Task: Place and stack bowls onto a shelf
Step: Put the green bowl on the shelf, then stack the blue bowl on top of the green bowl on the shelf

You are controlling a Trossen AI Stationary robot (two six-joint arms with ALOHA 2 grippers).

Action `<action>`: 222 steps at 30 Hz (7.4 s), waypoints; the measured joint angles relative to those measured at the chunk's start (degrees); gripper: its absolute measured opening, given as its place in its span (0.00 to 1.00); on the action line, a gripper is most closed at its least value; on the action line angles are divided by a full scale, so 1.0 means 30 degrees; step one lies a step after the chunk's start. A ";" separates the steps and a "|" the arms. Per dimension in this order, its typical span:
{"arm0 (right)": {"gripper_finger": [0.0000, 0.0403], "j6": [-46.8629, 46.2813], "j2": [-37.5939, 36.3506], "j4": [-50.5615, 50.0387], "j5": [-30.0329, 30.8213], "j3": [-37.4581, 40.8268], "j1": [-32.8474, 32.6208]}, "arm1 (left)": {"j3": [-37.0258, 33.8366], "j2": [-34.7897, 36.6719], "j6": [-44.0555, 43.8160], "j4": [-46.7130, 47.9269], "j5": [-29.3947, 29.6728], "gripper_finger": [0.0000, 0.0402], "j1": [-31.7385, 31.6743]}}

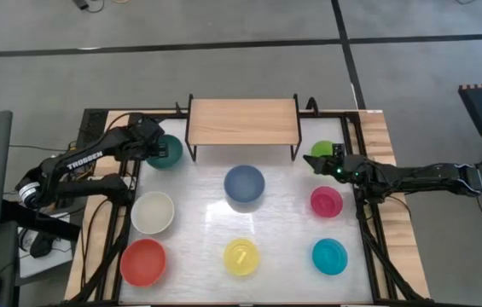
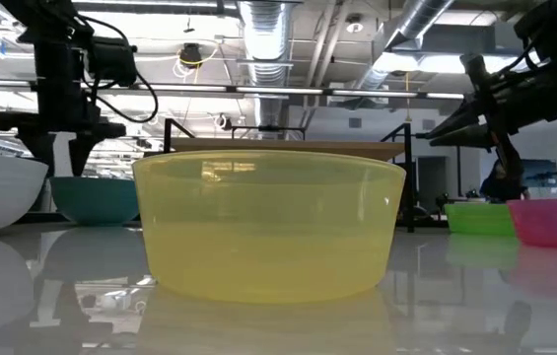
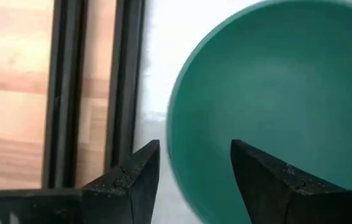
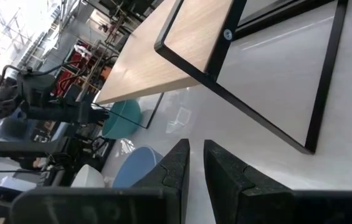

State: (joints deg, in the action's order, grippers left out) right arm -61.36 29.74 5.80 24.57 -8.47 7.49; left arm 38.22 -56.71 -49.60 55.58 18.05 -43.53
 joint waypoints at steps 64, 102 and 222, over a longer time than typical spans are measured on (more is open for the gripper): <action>0.19 -0.1041 0.0000 0.1090 0.3297 -0.0015 -0.7220 | 1.1264 0.1938 0.4080 -0.0458 0.5538 0.00 0.4364; 0.19 -0.0976 0.0000 0.2888 0.3445 -0.0015 -0.7828 | 1.7296 -1.1737 0.8196 -0.0695 -0.4661 0.04 -0.0246; 0.07 0.3645 2.2476 -1.3265 0.3738 -2.2065 -0.5931 | 0.8378 -0.8007 0.6374 -0.9654 -0.1291 0.44 1.4789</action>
State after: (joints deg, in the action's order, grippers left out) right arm -50.43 97.17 -34.00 35.79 -74.66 -10.31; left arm 63.35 -80.73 -30.48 26.62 14.17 0.84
